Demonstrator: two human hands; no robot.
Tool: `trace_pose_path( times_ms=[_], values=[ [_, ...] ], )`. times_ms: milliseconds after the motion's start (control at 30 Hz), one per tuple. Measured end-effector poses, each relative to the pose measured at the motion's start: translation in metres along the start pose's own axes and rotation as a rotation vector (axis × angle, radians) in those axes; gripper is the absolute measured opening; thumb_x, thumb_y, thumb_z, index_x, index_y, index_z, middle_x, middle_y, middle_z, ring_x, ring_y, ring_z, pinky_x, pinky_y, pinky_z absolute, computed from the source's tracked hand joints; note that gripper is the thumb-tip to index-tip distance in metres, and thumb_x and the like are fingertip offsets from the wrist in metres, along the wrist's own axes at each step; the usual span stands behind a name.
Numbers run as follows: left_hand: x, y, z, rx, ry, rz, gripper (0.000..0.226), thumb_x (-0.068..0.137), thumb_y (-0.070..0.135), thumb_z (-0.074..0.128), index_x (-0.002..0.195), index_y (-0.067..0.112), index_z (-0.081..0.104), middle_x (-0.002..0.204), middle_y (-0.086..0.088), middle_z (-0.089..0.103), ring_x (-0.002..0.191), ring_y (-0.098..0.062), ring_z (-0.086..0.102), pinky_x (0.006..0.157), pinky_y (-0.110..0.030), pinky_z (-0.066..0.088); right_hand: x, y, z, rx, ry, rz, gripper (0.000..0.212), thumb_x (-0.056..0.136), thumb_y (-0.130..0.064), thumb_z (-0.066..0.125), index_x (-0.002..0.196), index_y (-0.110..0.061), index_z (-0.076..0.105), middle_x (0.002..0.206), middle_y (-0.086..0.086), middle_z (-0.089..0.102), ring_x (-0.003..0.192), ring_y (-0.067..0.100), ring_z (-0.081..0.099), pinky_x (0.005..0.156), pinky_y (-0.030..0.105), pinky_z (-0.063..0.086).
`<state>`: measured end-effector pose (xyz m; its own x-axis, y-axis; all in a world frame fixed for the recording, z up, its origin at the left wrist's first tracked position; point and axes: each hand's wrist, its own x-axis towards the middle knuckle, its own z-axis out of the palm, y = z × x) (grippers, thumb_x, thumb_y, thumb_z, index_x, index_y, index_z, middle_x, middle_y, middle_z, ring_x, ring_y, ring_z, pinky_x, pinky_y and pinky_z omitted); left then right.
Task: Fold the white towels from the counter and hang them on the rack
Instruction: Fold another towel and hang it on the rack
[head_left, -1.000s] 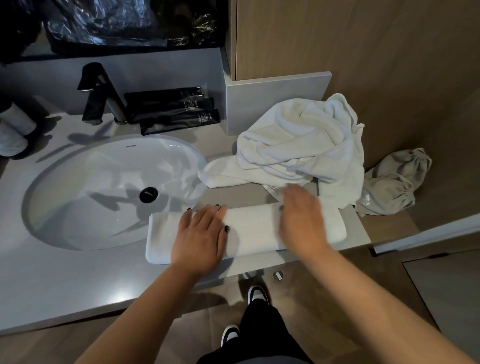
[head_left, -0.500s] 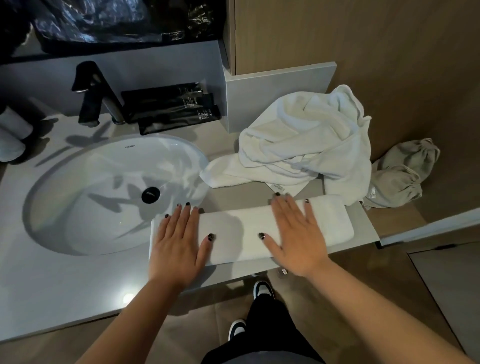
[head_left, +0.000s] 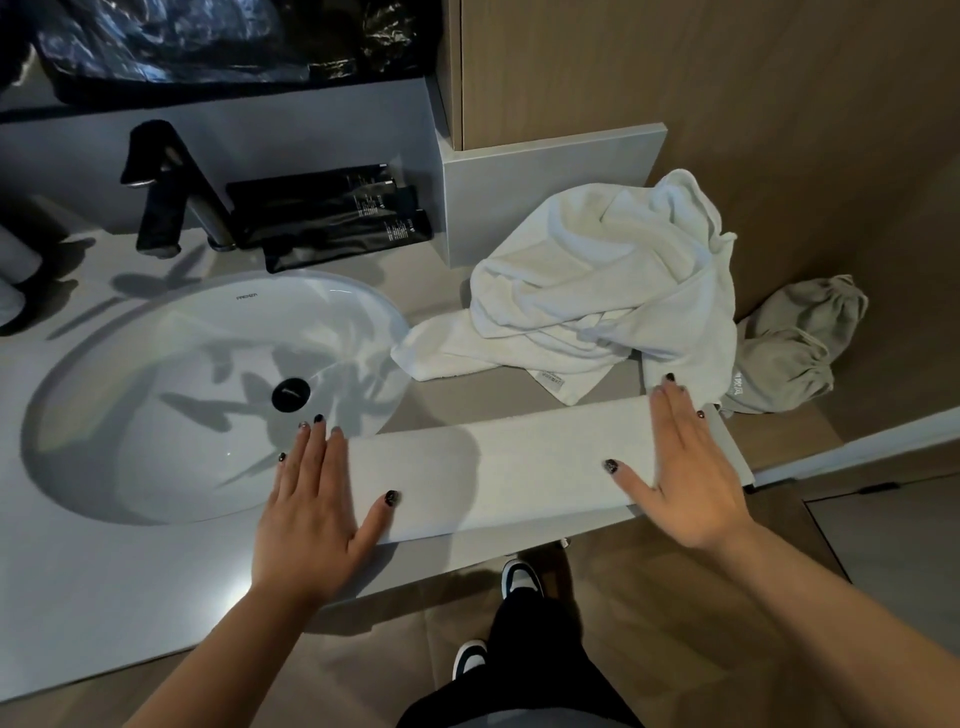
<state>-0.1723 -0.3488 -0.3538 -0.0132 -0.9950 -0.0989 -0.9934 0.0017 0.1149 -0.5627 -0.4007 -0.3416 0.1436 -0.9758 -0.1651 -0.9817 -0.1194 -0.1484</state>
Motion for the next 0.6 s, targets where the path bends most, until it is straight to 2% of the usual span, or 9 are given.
trace_pose_path(
  times_ms=[100, 233, 300, 367, 467, 533, 600],
  values=[
    [0.001, 0.000, 0.001, 0.020, 0.010, 0.009, 0.093, 0.092, 0.073, 0.006, 0.157, 0.006, 0.007, 0.165, -0.011, 0.002, 0.152, -0.022, -0.009, 0.123, -0.043, 0.007, 0.001, 0.008, -0.002, -0.033, -0.025, -0.030, 0.103, 0.084, -0.079, 0.010, 0.155, -0.007, -0.007, 0.164, 0.009, -0.010, 0.150, 0.017, -0.013, 0.120, 0.034, -0.006],
    [0.004, -0.003, 0.000, 0.110, 0.010, 0.076, 0.090, 0.095, 0.069, 0.010, 0.155, 0.002, 0.012, 0.163, -0.016, 0.008, 0.152, -0.029, -0.001, 0.122, -0.045, 0.000, 0.001, 0.006, -0.004, -0.090, -0.057, -0.023, 0.101, 0.085, -0.078, 0.007, 0.154, -0.006, -0.012, 0.163, 0.011, -0.014, 0.149, 0.019, -0.018, 0.120, 0.039, -0.008],
    [0.009, 0.001, -0.007, 0.144, 0.071, 0.177, 0.081, 0.100, 0.060, 0.013, 0.153, -0.001, 0.022, 0.160, -0.020, 0.019, 0.151, -0.033, 0.008, 0.120, -0.050, 0.001, 0.003, 0.002, -0.008, -0.111, -0.066, 0.002, 0.101, 0.084, -0.076, 0.004, 0.153, -0.006, -0.015, 0.162, 0.011, -0.020, 0.147, 0.021, -0.026, 0.120, 0.041, -0.012],
    [0.014, 0.020, -0.011, 0.125, 0.108, 0.377, 0.070, 0.103, 0.049, 0.015, 0.151, 0.001, 0.028, 0.158, -0.018, 0.025, 0.149, -0.031, 0.014, 0.118, -0.052, 0.006, 0.003, -0.011, -0.014, -0.130, -0.034, -0.034, 0.092, 0.088, -0.067, 0.005, 0.153, -0.006, -0.013, 0.161, 0.012, -0.019, 0.145, 0.024, -0.029, 0.120, 0.044, -0.013],
    [0.023, 0.067, -0.006, 0.092, 0.093, 0.573, 0.065, 0.102, 0.044, 0.021, 0.151, 0.001, 0.030, 0.157, -0.017, 0.030, 0.146, -0.032, 0.027, 0.113, -0.049, 0.016, 0.001, -0.047, -0.015, -0.091, 0.014, -0.264, 0.071, 0.093, -0.040, 0.017, 0.156, -0.012, -0.002, 0.163, 0.011, -0.006, 0.149, 0.027, -0.016, 0.122, 0.048, -0.004],
    [0.025, 0.089, -0.003, 0.080, 0.050, 0.562, 0.067, 0.099, 0.043, 0.030, 0.150, 0.000, 0.032, 0.156, -0.016, 0.034, 0.145, -0.032, 0.030, 0.113, -0.048, 0.017, -0.001, -0.071, -0.005, -0.071, -0.001, -0.384, 0.069, 0.093, -0.033, 0.025, 0.156, -0.010, 0.012, 0.163, 0.009, 0.007, 0.151, 0.027, 0.001, 0.122, 0.046, -0.001],
    [0.027, 0.095, -0.001, 0.078, 0.045, 0.540, 0.068, 0.097, 0.044, 0.034, 0.149, 0.000, 0.035, 0.155, -0.016, 0.036, 0.145, -0.030, 0.031, 0.114, -0.048, 0.017, -0.003, -0.082, 0.006, -0.048, 0.007, -0.390, 0.065, 0.093, -0.032, 0.030, 0.153, -0.007, 0.028, 0.160, 0.010, 0.026, 0.149, 0.024, 0.018, 0.120, 0.044, 0.006]
  ],
)
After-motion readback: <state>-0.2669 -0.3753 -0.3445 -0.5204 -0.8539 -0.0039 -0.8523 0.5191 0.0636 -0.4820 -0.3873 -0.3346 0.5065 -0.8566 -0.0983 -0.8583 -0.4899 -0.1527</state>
